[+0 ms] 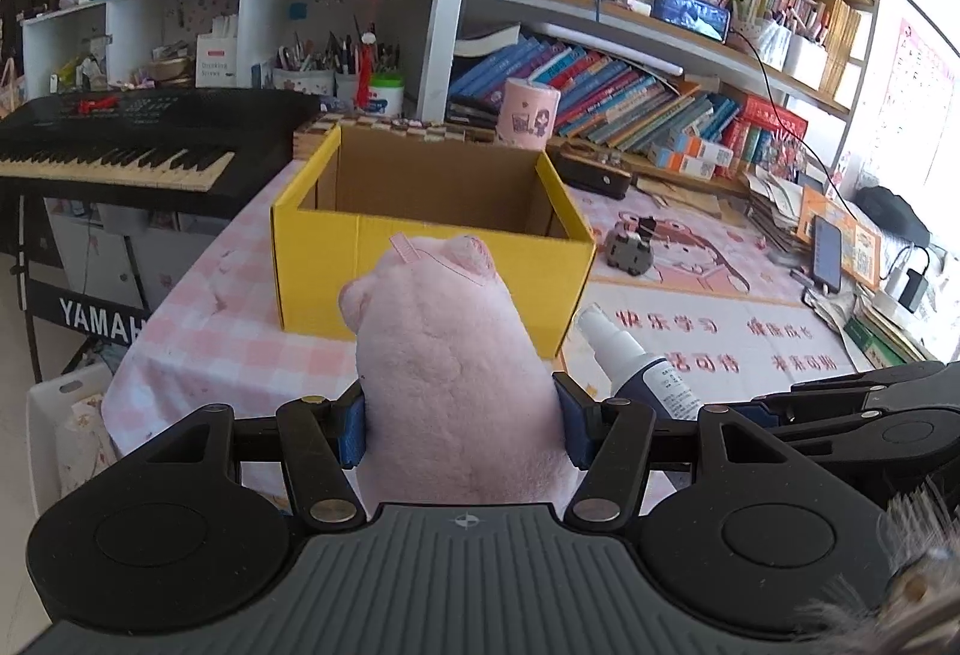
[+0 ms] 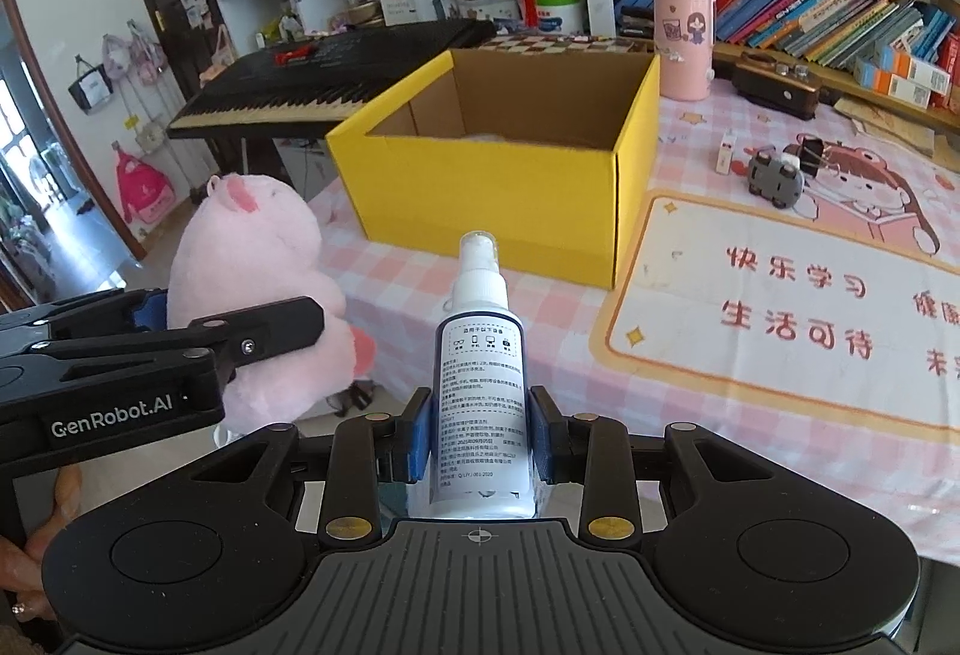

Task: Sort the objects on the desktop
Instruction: 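Carry the plush pig and spray bottle over the yellow box with both tools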

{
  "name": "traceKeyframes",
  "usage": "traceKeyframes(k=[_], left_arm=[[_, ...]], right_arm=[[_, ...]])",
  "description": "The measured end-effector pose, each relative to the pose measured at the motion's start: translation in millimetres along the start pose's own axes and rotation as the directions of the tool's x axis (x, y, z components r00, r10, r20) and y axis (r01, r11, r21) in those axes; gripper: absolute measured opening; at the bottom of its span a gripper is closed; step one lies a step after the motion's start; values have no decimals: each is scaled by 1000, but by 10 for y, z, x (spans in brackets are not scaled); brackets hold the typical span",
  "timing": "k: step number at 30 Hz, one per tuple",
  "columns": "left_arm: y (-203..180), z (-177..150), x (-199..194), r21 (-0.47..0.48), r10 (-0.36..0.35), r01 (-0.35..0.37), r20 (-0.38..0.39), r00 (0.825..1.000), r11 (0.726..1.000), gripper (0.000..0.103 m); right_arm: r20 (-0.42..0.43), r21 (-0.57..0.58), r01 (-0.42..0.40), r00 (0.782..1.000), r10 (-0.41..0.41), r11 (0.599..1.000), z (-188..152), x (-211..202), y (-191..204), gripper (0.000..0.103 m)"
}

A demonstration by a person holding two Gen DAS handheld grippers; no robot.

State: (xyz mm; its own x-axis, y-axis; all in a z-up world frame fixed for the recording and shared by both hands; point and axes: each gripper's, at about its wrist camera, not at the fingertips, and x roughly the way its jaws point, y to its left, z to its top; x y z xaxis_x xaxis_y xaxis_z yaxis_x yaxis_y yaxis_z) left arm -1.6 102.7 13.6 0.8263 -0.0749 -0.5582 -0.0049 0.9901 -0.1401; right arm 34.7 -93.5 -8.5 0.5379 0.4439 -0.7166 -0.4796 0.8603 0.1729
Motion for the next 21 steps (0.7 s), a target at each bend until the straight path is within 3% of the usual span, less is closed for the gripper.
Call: traceKeyframes(k=[13,21], left_arm=[[24,719,385,-9,68,-68,125,990,998,57],[48,1145,926,-6,128,-128,150,980,992,57]], right_arm=[[136,-46,-80,987,86,996,828,174,-236,33],[204,-121,-70,974,94,990,1476,551,-413,33]])
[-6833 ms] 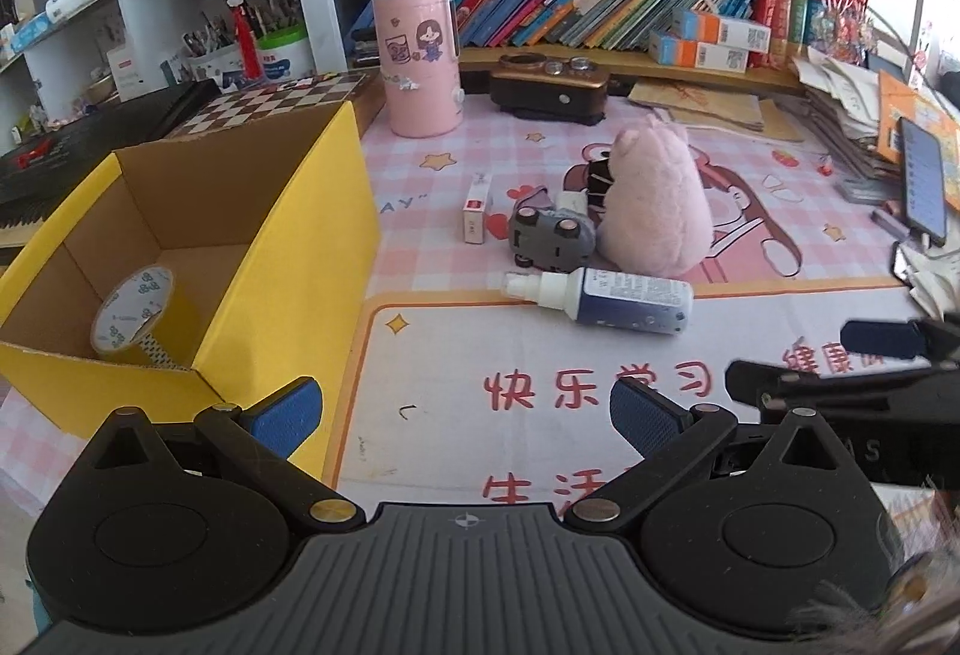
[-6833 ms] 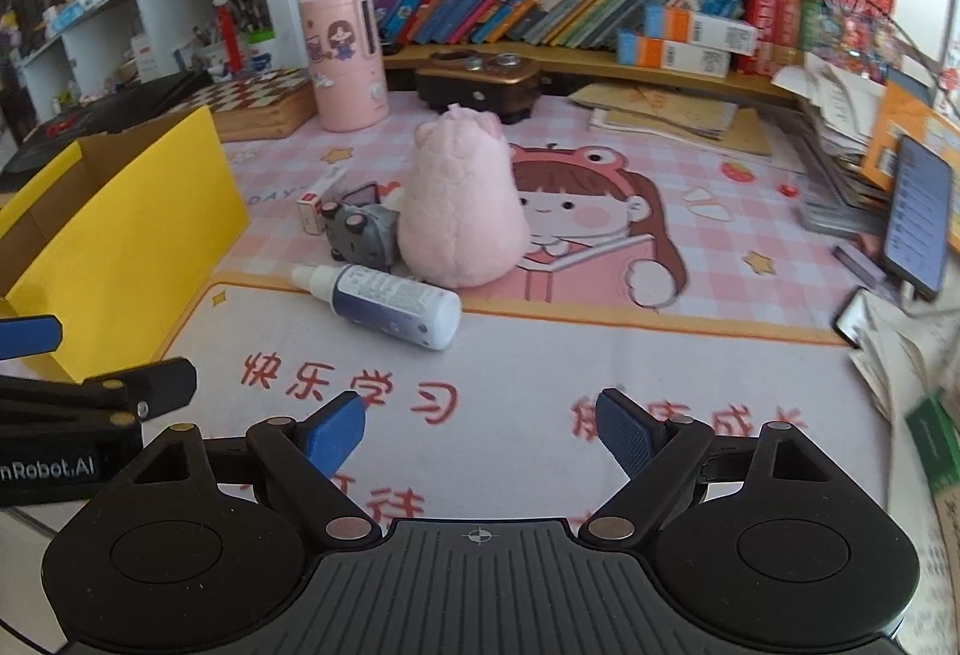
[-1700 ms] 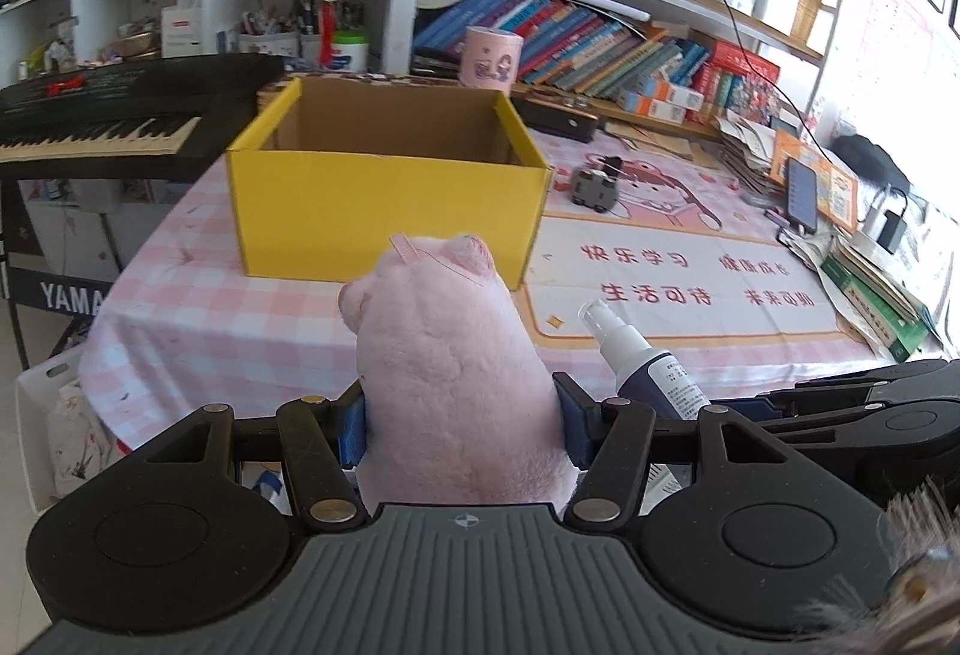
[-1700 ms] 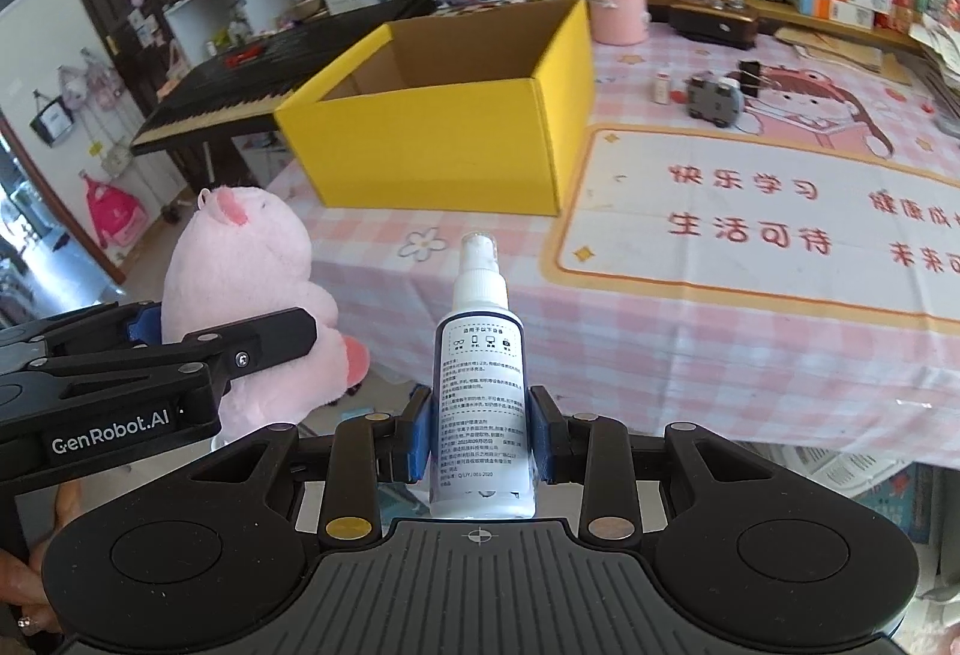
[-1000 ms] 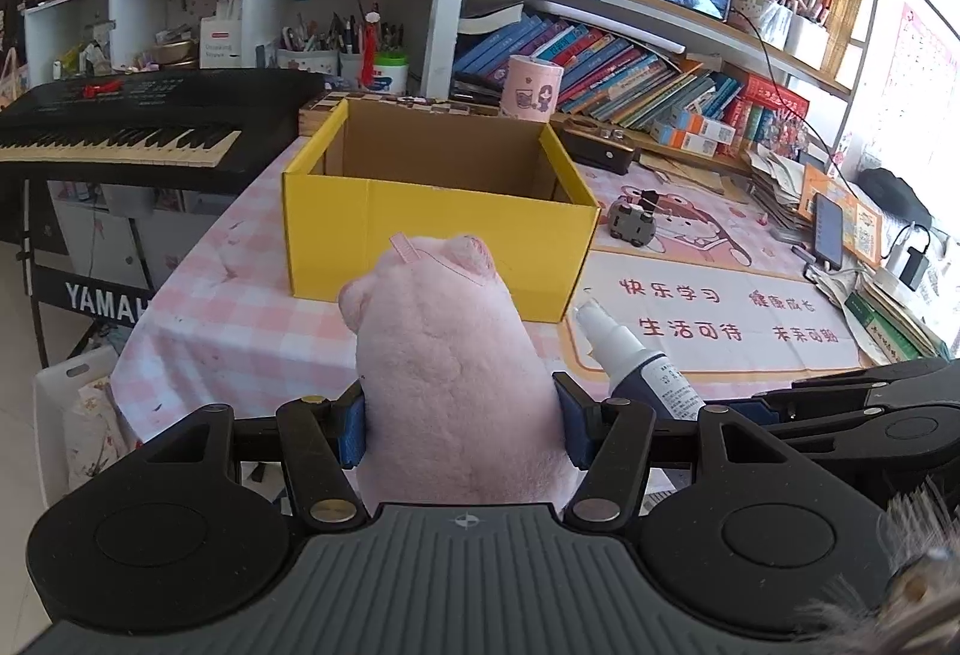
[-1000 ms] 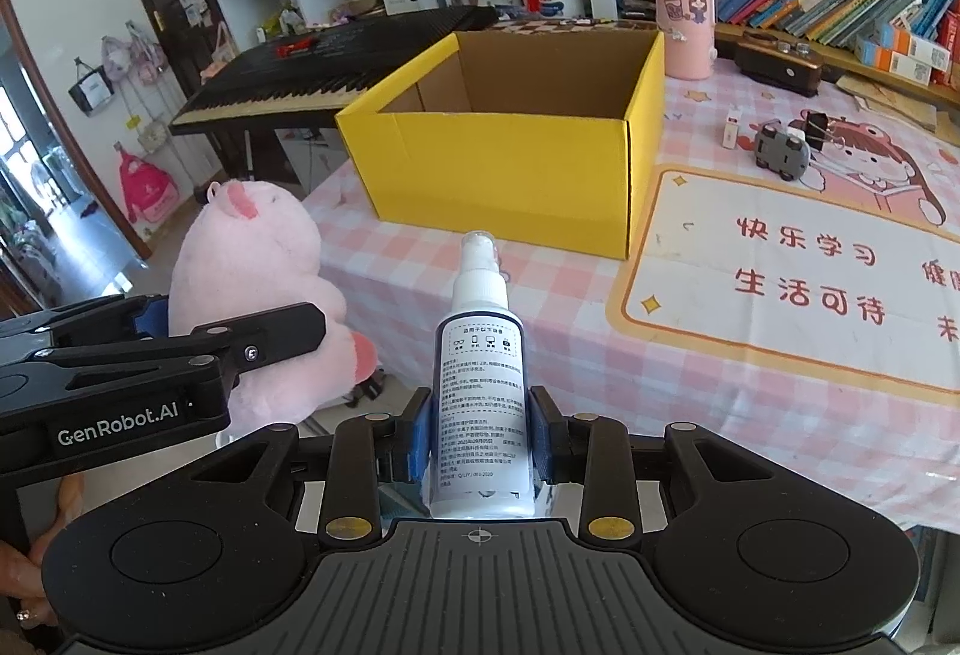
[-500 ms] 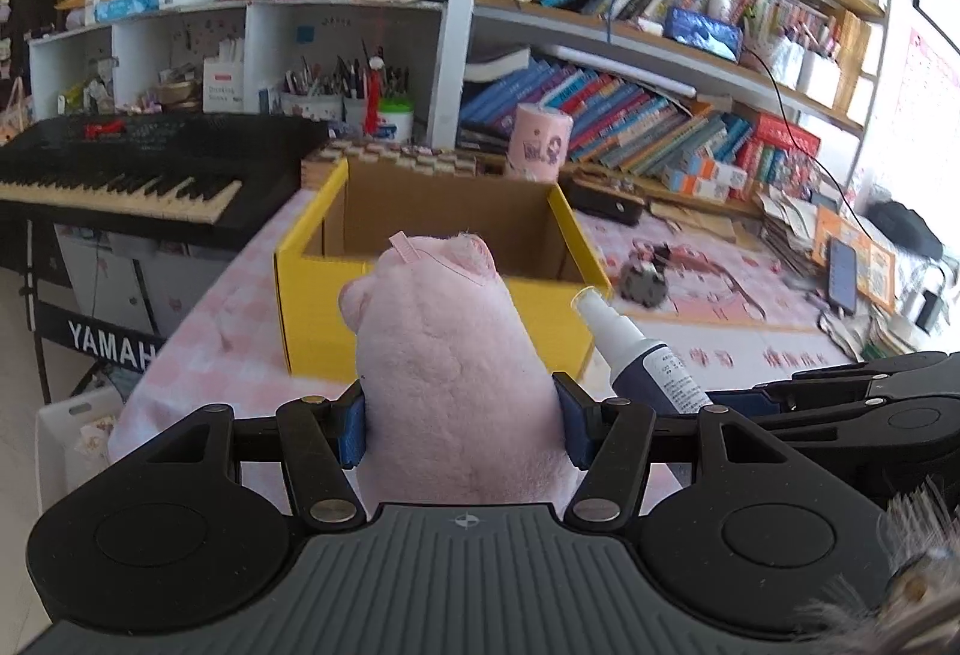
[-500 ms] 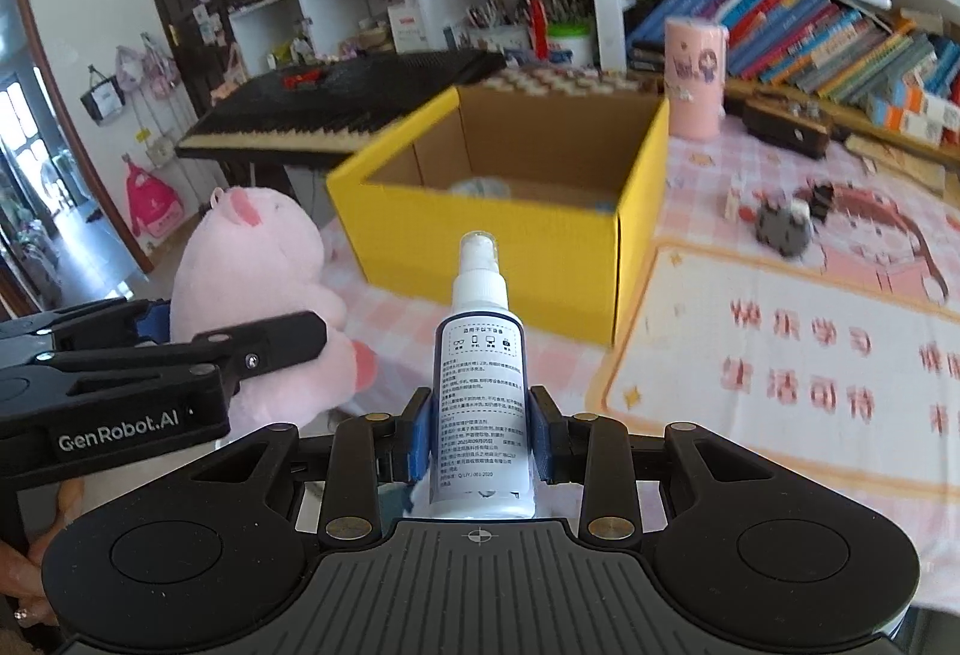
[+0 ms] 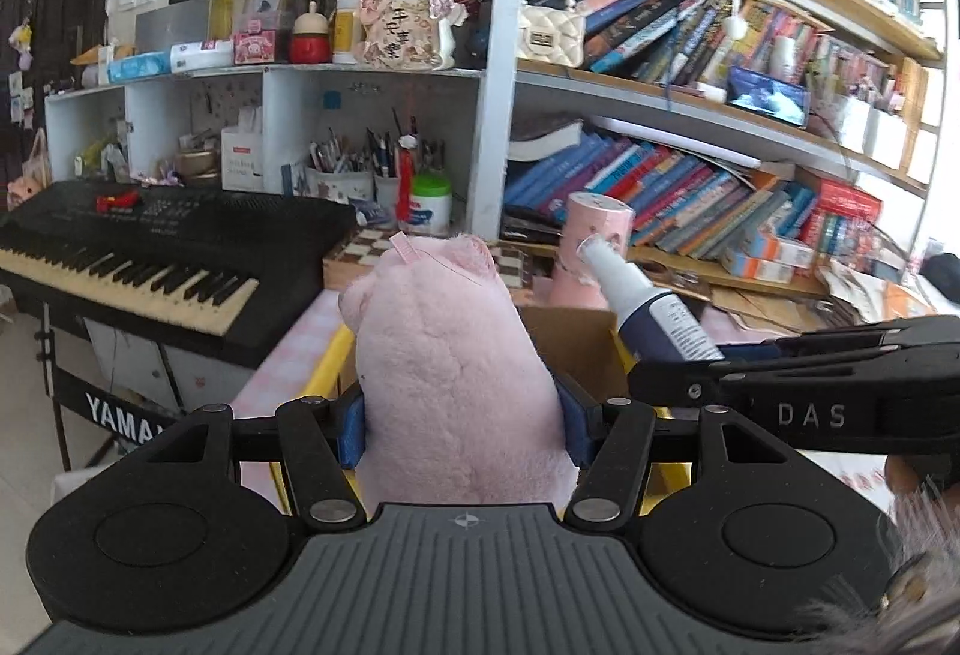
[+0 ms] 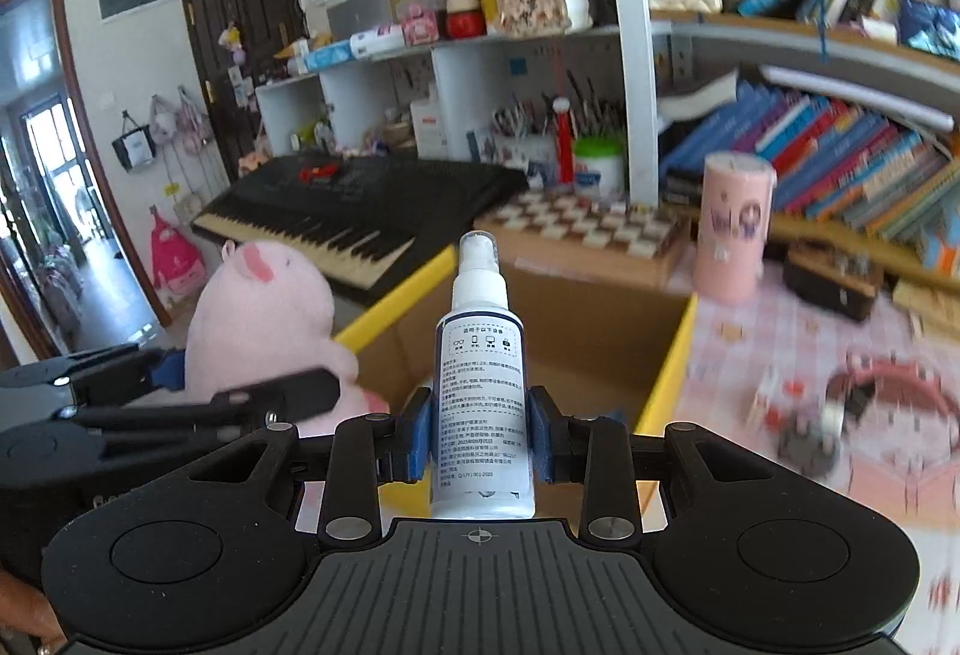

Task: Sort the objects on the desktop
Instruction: 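Carry the plush pig and spray bottle over the yellow box with both tools, then lower the pig and bottle into the box and open both tools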

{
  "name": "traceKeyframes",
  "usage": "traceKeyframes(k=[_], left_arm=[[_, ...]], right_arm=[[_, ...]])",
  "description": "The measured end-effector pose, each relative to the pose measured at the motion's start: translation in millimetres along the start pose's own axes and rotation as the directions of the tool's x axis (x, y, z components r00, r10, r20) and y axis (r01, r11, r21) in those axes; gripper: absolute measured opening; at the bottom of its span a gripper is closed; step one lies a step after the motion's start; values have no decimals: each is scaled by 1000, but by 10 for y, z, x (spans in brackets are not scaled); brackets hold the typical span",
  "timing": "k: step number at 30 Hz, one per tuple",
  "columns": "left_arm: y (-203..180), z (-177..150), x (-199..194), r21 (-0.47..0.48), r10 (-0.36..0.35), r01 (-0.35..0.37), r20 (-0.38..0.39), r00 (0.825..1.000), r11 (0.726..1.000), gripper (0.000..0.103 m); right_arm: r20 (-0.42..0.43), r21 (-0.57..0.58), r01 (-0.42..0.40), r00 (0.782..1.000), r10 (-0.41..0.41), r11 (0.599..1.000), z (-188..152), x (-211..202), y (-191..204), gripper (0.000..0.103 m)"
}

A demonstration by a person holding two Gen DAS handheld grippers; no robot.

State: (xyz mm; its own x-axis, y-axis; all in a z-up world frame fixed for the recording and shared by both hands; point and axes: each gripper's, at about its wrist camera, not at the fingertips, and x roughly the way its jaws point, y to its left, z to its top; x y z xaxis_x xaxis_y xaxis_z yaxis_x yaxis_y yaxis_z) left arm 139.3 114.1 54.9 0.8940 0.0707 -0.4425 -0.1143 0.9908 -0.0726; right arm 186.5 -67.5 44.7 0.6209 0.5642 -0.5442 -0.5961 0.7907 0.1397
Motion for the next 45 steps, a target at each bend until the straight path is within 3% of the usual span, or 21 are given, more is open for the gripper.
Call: traceKeyframes(k=[6,11,15,18,22,28,32,37,45], left_arm=[[-31,151,532,-7,58,-58,-27,998,998,57],[-162,49,1008,87,25,-11,-159,987,996,58],[-294,-70,1258,137,15,19,-241,970,990,58],[-348,-127,1390,142,15,25,-279,960,990,58],[-369,-195,1485,148,16,32,-313,950,989,59],[-430,-202,1579,178,32,29,-332,943,984,64],[-455,-225,1620,197,45,24,-338,940,980,69],[-448,-225,1599,204,49,20,-327,944,979,84],[-368,-128,1326,183,32,14,-241,970,983,85]], right_arm=[[-43,-28,-6,999,5,1000,224,455,-287,33],[-151,-34,-96,984,90,995,368,893,-474,33],[-228,-92,-113,969,90,989,408,1232,-479,33],[-304,-116,-128,949,87,985,385,1475,-503,33],[-422,-128,-140,904,74,982,333,1760,-569,33],[-504,-163,-143,862,42,976,289,1973,-607,33],[-515,-192,-140,857,22,971,264,2042,-600,33],[-521,-213,-134,854,4,968,225,2098,-579,34],[-453,-175,-97,892,7,980,341,1952,-616,33]])
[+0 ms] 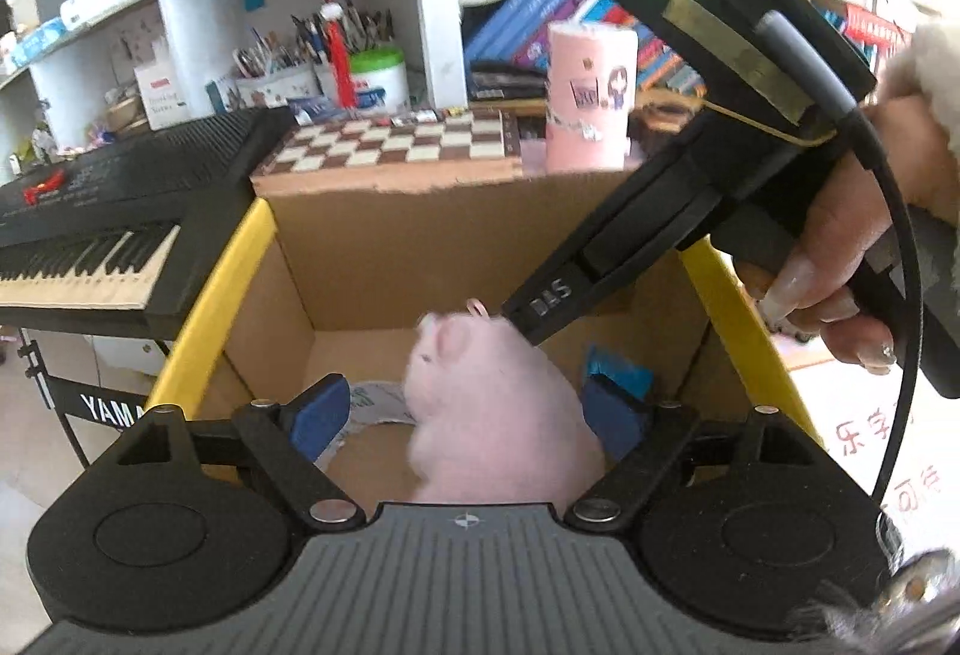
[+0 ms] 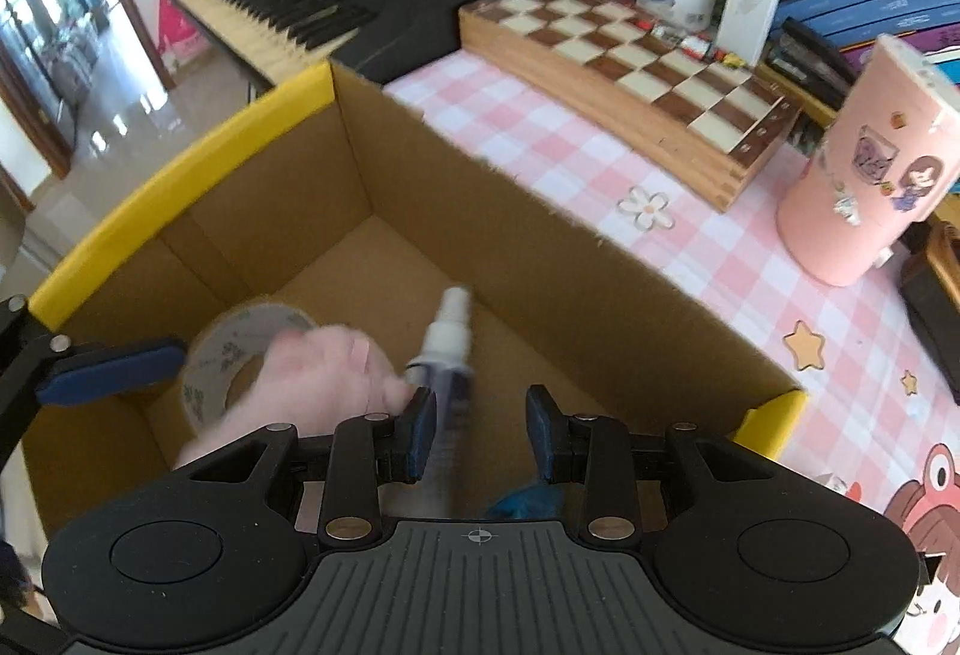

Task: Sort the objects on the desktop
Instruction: 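Lower the pig and bottle into the box and open both tools, then withdraw both tools up and away from the yellow box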

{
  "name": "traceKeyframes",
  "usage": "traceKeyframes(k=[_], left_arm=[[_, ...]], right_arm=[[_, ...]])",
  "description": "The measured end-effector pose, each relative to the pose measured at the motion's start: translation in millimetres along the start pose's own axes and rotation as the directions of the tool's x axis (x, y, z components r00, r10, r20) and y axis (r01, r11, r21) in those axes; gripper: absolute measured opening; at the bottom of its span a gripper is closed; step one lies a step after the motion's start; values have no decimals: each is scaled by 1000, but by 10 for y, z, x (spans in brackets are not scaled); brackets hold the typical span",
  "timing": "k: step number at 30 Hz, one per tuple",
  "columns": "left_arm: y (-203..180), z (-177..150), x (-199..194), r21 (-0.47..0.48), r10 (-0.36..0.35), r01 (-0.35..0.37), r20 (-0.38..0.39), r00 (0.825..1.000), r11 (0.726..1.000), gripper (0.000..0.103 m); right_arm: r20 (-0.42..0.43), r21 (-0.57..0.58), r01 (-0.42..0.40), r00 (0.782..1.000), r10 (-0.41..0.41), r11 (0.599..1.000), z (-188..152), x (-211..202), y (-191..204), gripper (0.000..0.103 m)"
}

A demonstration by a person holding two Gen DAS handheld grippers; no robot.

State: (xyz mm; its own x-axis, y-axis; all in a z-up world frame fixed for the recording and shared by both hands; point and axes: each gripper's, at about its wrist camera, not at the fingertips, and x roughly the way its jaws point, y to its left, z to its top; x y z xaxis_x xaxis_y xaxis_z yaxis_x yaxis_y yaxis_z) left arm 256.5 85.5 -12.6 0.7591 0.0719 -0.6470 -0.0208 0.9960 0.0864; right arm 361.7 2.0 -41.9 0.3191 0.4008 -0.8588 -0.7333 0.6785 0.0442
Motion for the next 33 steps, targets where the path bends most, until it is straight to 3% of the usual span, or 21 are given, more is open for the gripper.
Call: traceKeyframes(k=[9,17,19,21,28,33], left_arm=[[119,22,-546,-33,22,-18,131,991,999,87],[264,3,-1012,-80,74,-58,215,974,995,92],[305,-15,-1106,-87,83,-64,231,970,994,93],[331,-54,-1197,-92,91,-70,246,965,993,102],[382,-219,-1440,-104,88,-62,265,960,993,102],[352,-350,-1556,-112,77,-50,258,963,992,102]], right_arm=[[185,88,-9,983,-8,996,-97,-689,37,36],[370,142,64,922,-112,988,-496,-1357,181,39],[389,171,106,906,-166,980,-631,-1451,190,39],[399,217,135,892,-214,967,-760,-1543,178,39],[420,389,167,843,-336,906,-1242,-1844,166,39],[422,441,175,825,-376,880,-1576,-1982,329,39]])
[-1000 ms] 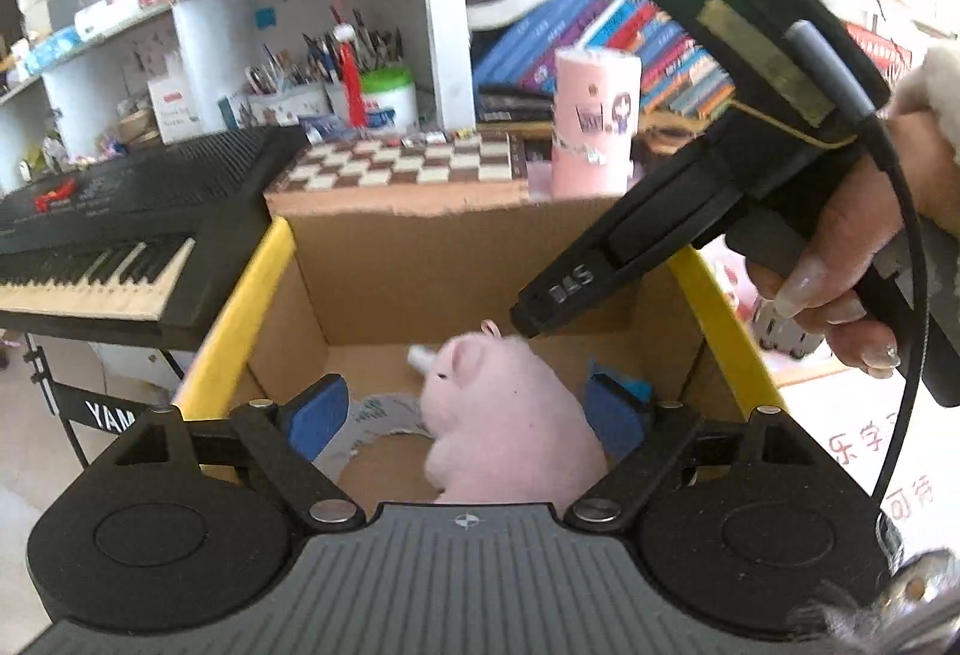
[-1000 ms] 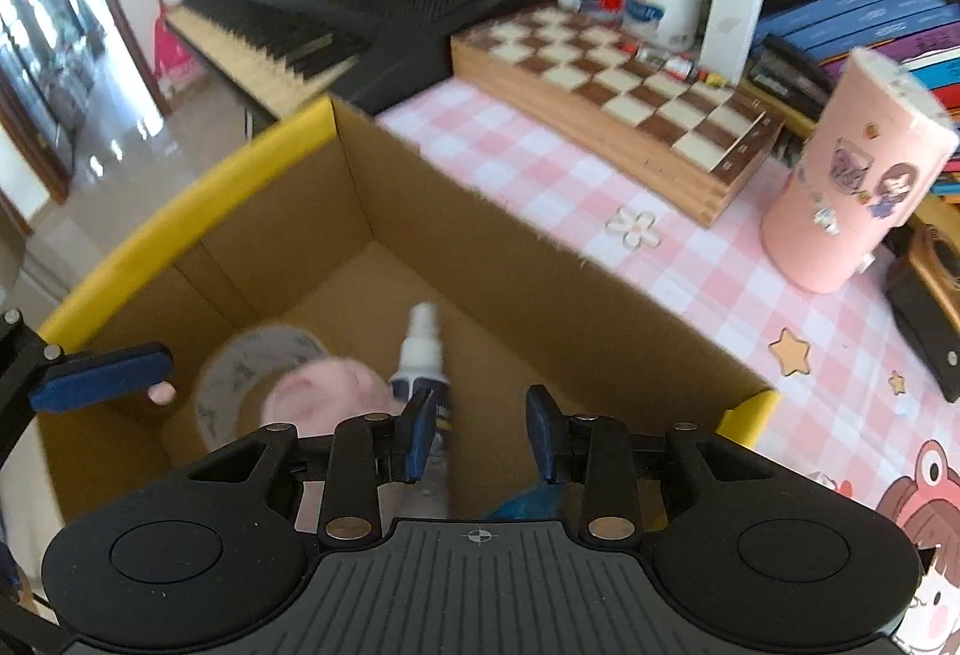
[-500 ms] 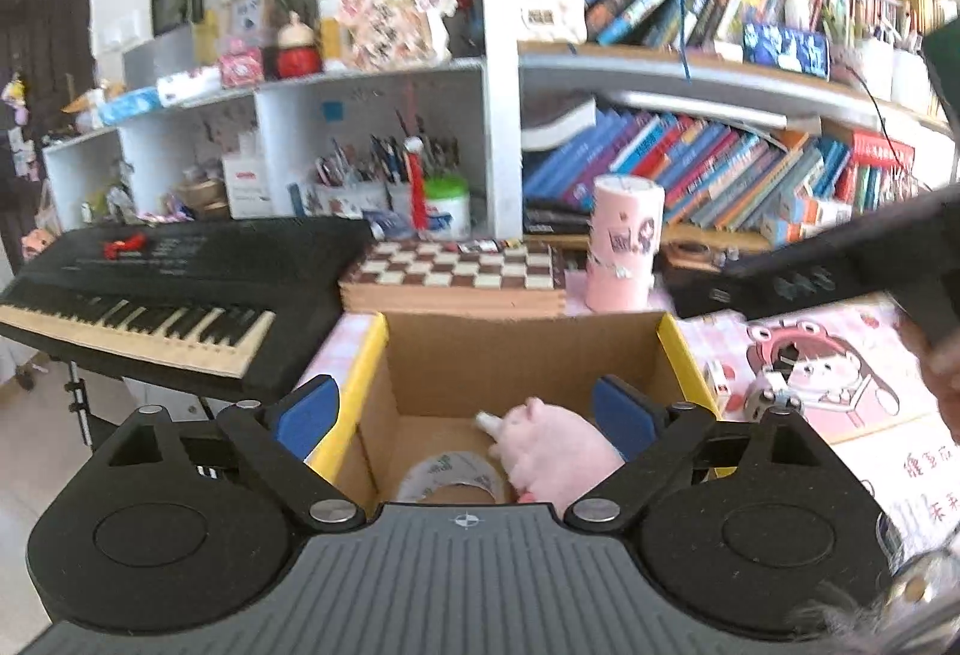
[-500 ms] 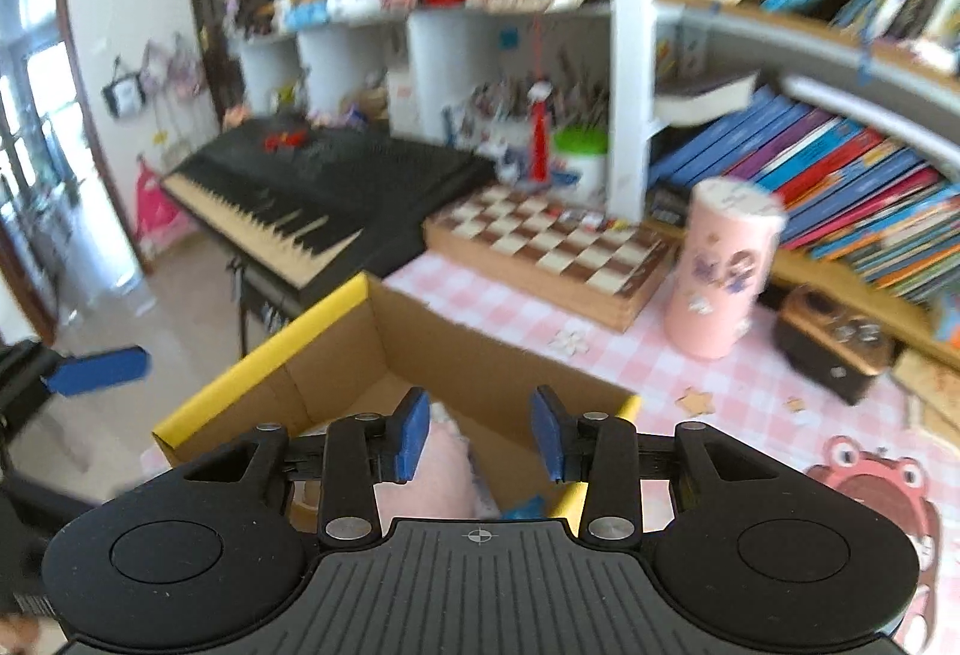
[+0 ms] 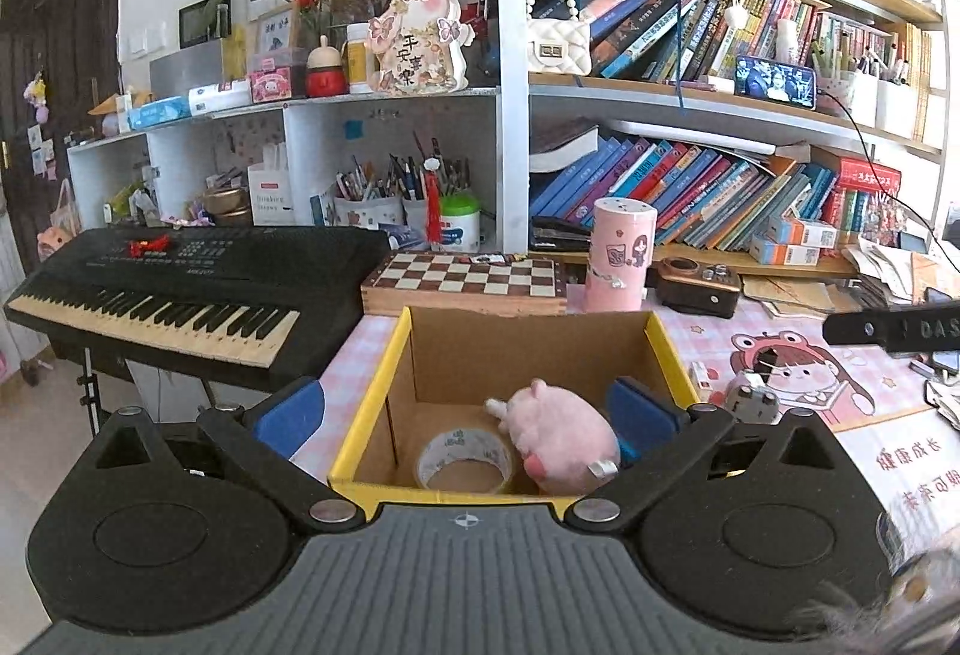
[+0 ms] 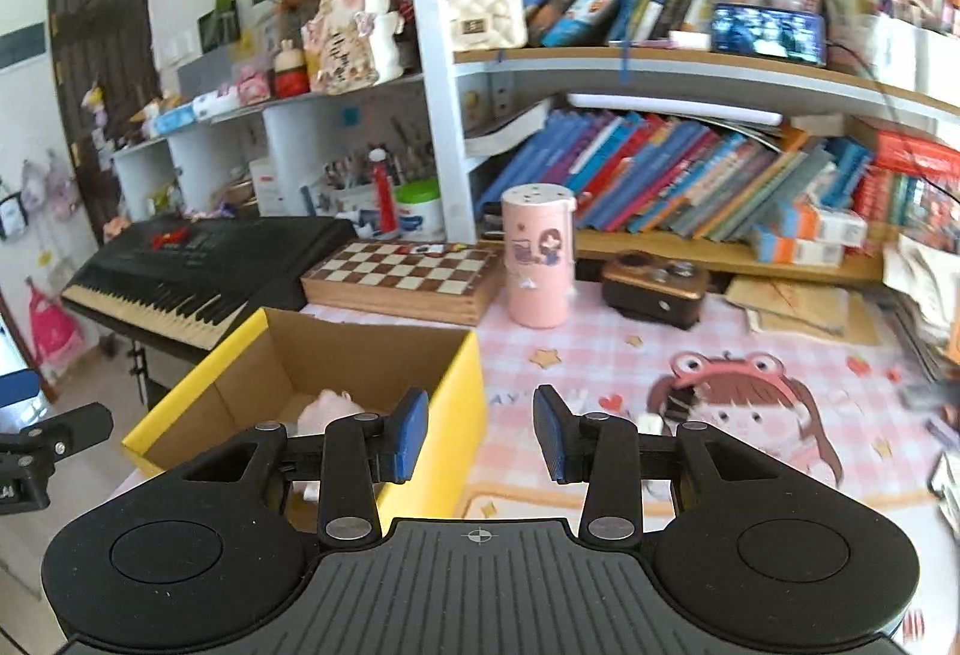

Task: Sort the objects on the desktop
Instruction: 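Withdraw both tools up and away from the yellow box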

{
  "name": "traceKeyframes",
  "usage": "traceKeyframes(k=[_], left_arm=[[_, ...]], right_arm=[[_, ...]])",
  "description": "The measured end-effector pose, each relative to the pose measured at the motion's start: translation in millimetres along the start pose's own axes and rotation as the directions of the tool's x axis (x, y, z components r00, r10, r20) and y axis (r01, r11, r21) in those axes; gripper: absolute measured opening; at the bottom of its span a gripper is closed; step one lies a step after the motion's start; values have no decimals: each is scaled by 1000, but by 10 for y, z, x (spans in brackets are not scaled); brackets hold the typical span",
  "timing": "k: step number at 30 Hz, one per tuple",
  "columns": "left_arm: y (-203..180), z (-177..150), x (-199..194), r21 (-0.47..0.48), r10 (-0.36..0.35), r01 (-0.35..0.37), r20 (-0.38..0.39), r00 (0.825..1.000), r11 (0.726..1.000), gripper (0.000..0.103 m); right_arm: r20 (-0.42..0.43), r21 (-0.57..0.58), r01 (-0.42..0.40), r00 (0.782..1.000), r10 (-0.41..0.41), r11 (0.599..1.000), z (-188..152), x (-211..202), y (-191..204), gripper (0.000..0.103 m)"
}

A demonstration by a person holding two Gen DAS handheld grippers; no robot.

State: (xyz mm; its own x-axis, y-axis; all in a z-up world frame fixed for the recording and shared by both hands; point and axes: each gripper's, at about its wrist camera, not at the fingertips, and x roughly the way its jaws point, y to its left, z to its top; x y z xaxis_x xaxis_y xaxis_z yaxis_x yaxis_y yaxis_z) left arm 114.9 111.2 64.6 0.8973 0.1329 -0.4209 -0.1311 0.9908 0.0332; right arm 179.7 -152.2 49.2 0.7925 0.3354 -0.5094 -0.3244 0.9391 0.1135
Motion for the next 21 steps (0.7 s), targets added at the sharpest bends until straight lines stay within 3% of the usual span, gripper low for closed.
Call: traceKeyframes(k=[15,21], left_arm=[[-70,-405,-498,30,-43,44,-28,999,999,103],[-144,-608,-643,71,-61,65,-55,997,995,103]], right_arm=[[-22,38,61,998,-60,997,-744,-599,309,44],[-20,-41,69,997,-69,997,-984,-752,539,44]])
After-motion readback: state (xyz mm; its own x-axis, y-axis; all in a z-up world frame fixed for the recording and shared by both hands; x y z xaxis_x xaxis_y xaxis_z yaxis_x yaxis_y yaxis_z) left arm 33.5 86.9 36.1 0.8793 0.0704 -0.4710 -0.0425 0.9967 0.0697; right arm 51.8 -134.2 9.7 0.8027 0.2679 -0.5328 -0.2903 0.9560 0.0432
